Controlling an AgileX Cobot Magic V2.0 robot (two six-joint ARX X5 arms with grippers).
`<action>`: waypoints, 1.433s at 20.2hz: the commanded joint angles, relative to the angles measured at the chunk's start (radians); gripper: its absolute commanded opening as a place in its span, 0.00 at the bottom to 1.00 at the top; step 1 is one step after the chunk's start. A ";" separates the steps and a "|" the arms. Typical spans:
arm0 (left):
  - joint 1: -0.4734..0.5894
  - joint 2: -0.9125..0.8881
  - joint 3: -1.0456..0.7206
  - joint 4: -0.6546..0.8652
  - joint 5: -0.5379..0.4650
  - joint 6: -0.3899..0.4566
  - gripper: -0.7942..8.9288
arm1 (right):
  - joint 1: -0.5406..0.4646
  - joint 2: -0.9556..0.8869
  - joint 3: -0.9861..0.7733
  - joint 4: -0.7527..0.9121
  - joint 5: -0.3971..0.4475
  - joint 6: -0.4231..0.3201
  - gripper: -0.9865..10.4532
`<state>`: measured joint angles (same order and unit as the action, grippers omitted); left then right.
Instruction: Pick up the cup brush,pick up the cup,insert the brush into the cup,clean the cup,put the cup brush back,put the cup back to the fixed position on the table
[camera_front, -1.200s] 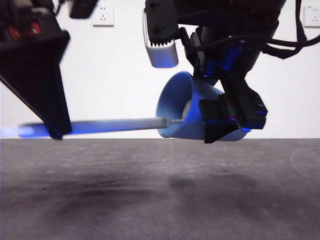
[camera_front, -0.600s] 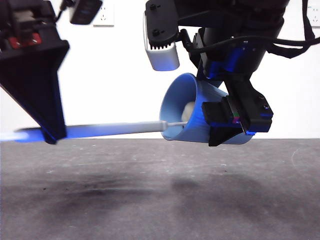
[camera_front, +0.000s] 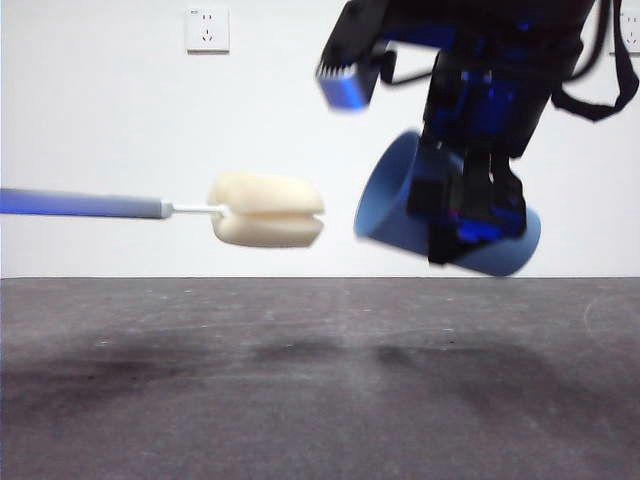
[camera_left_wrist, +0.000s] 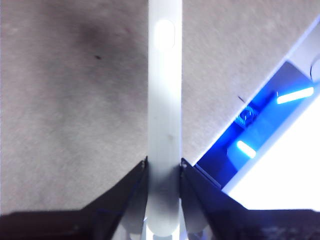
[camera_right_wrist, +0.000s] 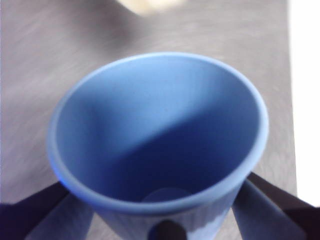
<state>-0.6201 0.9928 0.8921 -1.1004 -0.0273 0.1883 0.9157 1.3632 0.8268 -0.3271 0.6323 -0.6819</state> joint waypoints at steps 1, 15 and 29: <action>0.040 -0.008 -0.001 0.037 0.004 -0.080 0.07 | -0.024 -0.065 0.003 0.040 0.005 0.162 0.07; 0.129 0.291 -0.056 0.623 0.000 -0.564 0.07 | -0.122 -0.441 0.003 0.057 -0.292 0.764 0.07; 0.129 0.538 -0.056 0.815 -0.022 -0.638 0.07 | -0.122 -0.455 0.003 0.046 -0.294 0.780 0.07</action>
<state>-0.4927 1.5158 0.8440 -0.2970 -0.0490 -0.4397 0.7959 0.9100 0.8268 -0.2913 0.3397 0.0834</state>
